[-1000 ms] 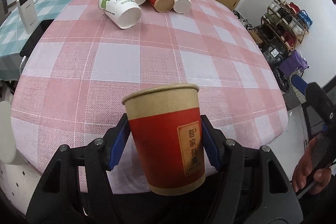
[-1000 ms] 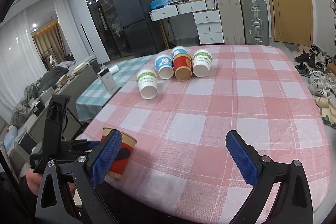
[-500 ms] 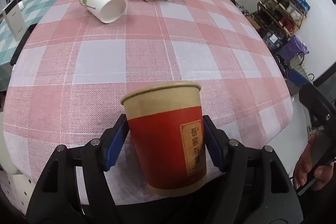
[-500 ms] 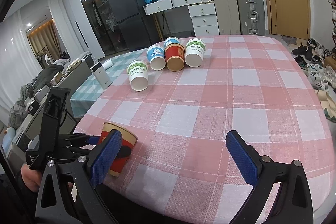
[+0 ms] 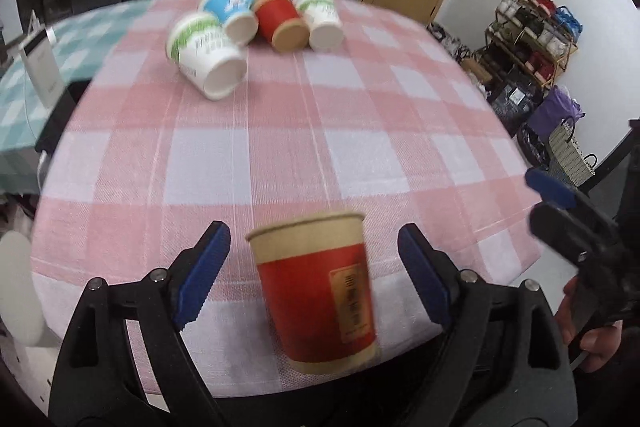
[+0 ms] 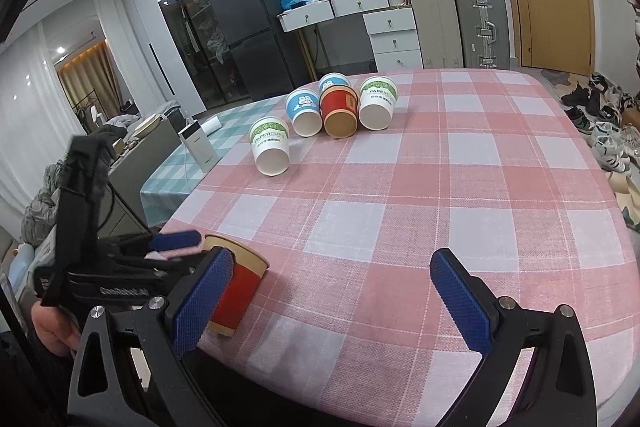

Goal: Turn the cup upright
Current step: 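Lower the red cup upright onto the cloth and open the left gripper, then close the right gripper around the upright red cup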

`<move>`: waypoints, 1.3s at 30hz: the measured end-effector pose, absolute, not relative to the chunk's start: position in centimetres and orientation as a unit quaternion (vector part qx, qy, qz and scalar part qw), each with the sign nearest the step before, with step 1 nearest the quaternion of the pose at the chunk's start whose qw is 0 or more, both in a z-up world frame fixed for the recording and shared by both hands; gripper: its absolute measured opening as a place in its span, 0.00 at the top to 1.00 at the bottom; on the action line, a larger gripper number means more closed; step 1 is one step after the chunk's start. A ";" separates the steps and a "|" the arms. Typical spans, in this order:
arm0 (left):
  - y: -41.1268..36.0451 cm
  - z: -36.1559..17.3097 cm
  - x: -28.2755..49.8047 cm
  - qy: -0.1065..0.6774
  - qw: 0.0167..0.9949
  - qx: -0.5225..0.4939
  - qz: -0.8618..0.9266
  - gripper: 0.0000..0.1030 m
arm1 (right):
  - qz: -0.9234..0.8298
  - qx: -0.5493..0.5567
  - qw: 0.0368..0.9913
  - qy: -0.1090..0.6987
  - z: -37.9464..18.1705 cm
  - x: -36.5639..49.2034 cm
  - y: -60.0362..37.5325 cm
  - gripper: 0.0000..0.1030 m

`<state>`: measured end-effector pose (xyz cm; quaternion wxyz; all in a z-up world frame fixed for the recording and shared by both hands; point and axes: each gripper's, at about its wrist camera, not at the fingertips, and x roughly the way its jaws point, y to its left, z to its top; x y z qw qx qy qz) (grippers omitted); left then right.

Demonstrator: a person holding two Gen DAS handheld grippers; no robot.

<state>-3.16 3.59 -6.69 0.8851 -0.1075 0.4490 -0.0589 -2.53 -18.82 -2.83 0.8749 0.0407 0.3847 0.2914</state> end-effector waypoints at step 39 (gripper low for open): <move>13.8 -4.4 -15.1 0.328 0.923 -0.169 0.104 0.01 | 0.404 0.103 0.627 0.658 -9.4 5.4 -6.6 0.01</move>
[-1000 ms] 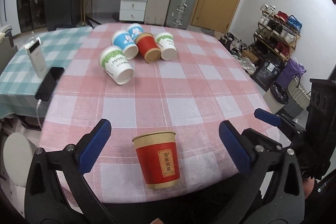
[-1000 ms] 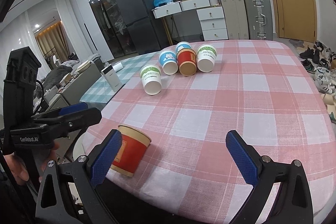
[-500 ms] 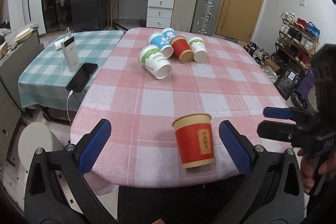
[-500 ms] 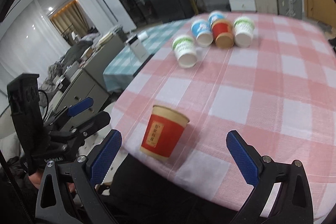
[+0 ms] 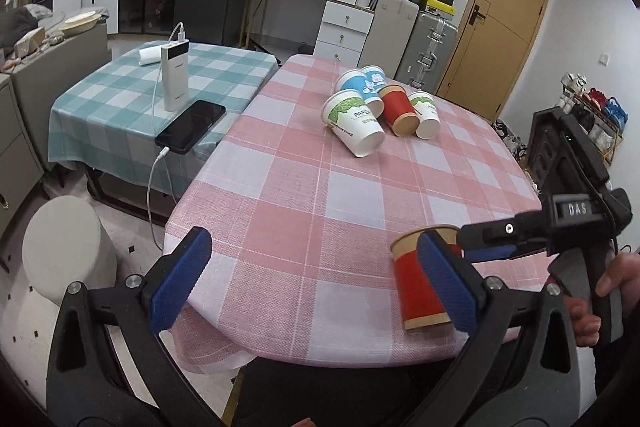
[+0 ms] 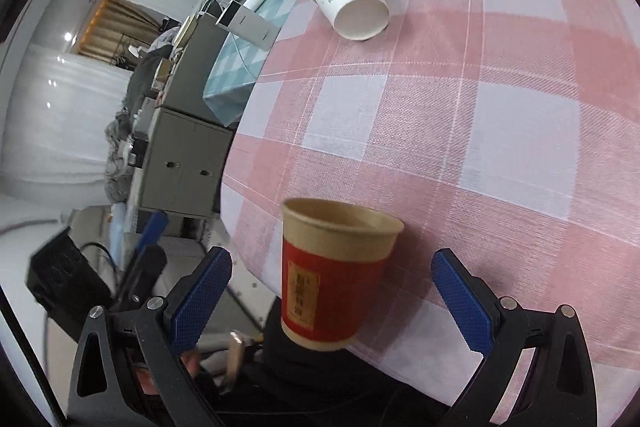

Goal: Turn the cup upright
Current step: 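Close the right gripper around the upright red cup, then lift the red cup with the right gripper and carry it upright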

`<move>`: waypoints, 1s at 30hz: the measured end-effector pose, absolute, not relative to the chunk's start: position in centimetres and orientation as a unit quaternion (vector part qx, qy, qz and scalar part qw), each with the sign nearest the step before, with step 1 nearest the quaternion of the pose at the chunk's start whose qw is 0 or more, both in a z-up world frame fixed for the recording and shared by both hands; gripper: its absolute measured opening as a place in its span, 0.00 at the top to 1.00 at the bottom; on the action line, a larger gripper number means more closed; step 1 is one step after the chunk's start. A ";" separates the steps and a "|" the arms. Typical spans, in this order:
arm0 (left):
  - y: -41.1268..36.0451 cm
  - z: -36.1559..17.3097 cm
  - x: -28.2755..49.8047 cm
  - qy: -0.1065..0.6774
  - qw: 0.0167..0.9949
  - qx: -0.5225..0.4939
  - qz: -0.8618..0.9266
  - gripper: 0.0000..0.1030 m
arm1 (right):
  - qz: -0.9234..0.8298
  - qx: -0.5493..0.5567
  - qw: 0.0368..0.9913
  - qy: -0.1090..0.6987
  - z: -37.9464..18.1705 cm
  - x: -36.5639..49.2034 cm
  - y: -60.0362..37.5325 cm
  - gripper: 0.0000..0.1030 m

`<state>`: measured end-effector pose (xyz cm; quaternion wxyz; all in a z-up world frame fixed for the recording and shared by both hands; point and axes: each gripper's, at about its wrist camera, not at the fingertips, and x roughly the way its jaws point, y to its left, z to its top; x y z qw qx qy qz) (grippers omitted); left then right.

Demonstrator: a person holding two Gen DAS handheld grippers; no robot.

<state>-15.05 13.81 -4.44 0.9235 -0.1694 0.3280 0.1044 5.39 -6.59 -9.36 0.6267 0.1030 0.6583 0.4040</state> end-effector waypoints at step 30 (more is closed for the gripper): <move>14.8 -8.1 -12.2 0.375 0.902 -0.187 0.103 0.01 | 0.390 0.131 0.605 0.682 -11.5 7.5 -6.2 0.36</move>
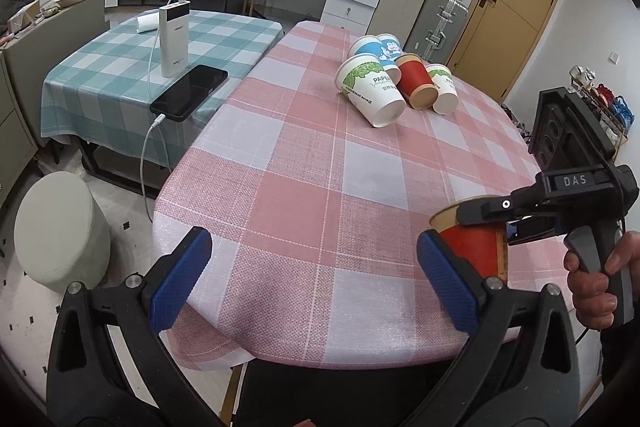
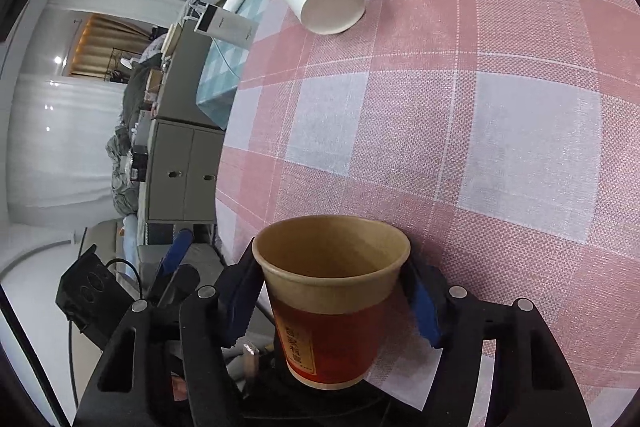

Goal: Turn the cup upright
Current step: 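Lift the red cup with the right gripper and carry it upright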

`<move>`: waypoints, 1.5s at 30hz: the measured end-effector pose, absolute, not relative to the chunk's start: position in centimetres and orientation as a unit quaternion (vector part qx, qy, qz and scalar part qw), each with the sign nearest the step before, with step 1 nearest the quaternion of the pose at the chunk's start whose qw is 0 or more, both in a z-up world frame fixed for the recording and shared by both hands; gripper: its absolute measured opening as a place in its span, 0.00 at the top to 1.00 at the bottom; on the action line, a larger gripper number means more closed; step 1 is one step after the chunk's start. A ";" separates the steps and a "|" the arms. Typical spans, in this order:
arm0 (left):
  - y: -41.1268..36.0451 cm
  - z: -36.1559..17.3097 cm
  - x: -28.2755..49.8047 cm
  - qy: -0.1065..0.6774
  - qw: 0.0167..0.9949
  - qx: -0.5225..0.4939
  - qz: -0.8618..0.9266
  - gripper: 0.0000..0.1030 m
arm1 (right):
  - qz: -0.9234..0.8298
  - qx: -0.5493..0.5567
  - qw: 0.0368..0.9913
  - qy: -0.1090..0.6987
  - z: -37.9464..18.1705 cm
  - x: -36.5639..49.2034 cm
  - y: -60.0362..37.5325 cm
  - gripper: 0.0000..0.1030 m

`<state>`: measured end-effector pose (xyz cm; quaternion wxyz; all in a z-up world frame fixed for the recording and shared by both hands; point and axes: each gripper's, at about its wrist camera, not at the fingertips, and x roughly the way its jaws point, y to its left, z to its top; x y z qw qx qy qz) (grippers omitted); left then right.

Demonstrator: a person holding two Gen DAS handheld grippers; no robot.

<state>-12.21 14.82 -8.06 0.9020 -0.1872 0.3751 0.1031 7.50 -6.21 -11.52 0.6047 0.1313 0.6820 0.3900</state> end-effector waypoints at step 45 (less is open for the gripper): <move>4.6 -12.2 11.2 0.459 0.880 -0.124 0.019 0.01 | 0.265 -0.007 0.913 0.310 -7.4 18.0 -19.2 0.35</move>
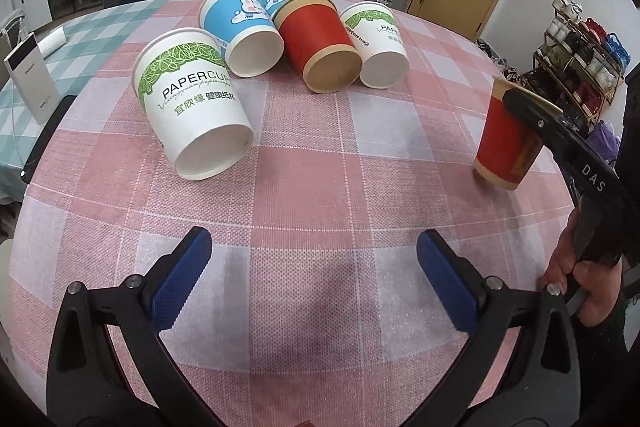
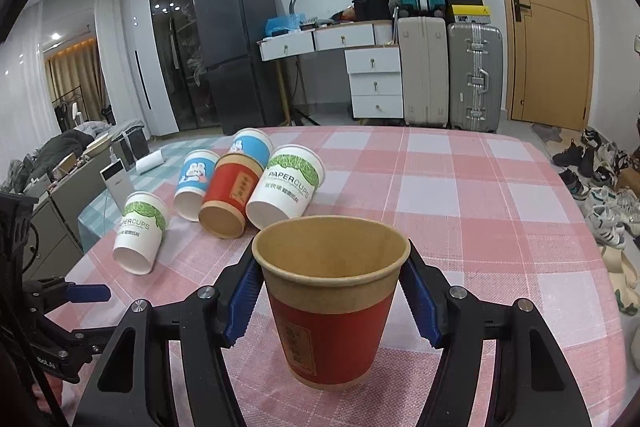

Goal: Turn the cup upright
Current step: 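Lift the red cup with the right gripper and carry it upright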

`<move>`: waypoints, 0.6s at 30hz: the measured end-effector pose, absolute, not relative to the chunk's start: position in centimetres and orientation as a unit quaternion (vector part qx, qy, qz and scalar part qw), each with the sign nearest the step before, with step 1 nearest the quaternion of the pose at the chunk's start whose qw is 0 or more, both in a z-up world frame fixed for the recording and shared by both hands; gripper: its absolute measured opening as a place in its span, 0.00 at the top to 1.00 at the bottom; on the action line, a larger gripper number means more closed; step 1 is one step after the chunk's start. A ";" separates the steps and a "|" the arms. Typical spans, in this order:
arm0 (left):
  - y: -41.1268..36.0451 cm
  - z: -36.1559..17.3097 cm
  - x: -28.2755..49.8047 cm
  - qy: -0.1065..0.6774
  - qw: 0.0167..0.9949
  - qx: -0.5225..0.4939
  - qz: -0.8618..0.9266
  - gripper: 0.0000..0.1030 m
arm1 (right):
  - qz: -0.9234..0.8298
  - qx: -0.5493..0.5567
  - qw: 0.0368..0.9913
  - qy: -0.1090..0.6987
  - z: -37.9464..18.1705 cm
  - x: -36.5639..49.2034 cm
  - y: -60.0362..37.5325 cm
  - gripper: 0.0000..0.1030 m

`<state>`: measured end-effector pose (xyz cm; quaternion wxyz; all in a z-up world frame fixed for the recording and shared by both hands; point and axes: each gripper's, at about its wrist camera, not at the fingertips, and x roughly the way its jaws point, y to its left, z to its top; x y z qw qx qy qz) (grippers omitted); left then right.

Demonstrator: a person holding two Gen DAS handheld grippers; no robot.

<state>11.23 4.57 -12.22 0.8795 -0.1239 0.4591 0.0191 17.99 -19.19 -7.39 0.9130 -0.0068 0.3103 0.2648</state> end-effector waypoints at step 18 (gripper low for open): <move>4.3 -12.2 11.9 0.465 0.877 -0.118 0.015 0.01 | 0.261 -0.029 0.907 0.330 -7.6 17.1 -18.9 0.35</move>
